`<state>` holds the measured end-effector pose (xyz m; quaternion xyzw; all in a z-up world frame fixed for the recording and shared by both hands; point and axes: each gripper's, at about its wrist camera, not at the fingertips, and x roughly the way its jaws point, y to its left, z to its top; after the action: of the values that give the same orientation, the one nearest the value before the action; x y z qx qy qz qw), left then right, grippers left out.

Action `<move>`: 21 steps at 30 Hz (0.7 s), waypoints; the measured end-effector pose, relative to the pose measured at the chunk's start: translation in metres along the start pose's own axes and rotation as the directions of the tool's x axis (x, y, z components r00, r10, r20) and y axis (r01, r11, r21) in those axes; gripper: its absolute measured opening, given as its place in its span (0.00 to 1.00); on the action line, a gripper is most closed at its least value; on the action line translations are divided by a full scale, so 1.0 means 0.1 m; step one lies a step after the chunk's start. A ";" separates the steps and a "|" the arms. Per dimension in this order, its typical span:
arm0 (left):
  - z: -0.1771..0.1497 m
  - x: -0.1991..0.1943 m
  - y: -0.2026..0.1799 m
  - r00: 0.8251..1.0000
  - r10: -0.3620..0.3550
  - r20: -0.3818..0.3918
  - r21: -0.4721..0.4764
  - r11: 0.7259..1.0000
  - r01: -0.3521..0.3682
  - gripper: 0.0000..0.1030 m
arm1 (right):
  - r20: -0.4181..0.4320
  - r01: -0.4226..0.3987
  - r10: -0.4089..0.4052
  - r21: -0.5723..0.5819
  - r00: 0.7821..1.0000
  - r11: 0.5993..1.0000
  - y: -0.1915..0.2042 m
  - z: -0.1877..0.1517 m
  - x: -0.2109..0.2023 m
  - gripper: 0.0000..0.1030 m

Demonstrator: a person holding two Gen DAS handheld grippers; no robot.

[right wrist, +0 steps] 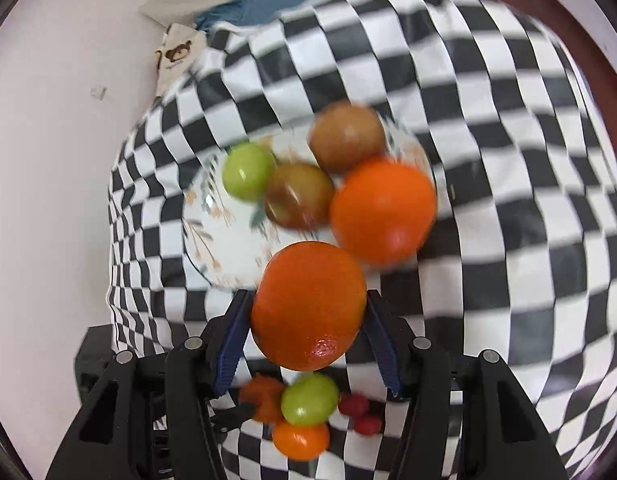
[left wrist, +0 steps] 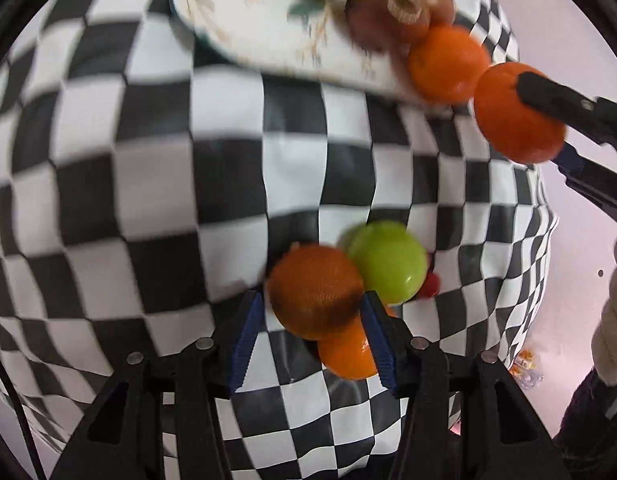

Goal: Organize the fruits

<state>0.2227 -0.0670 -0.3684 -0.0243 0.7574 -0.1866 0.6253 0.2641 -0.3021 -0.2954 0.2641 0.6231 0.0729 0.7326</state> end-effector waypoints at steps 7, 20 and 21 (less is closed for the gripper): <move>-0.09 0.10 -0.02 0.998 -0.004 0.070 0.018 1.000 0.002 0.50 | -0.016 -0.015 0.015 0.051 1.000 0.999 -0.21 -0.25 0.07 0.57; 0.12 -0.67 -0.26 0.954 0.042 0.295 0.079 0.995 -0.068 0.49 | 0.036 -0.057 0.055 0.051 0.998 0.997 -0.11 -0.11 -0.22 0.57; 0.24 -0.75 -0.25 0.950 0.044 0.309 0.078 0.994 -0.071 0.49 | 0.044 -0.064 0.061 0.051 0.997 0.997 -0.08 -0.04 -0.24 0.57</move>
<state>0.2566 -0.0762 -0.2934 -0.0034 0.6423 -0.1954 0.7411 0.2531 -0.3182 -0.2788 0.3040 0.6007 0.0738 0.7357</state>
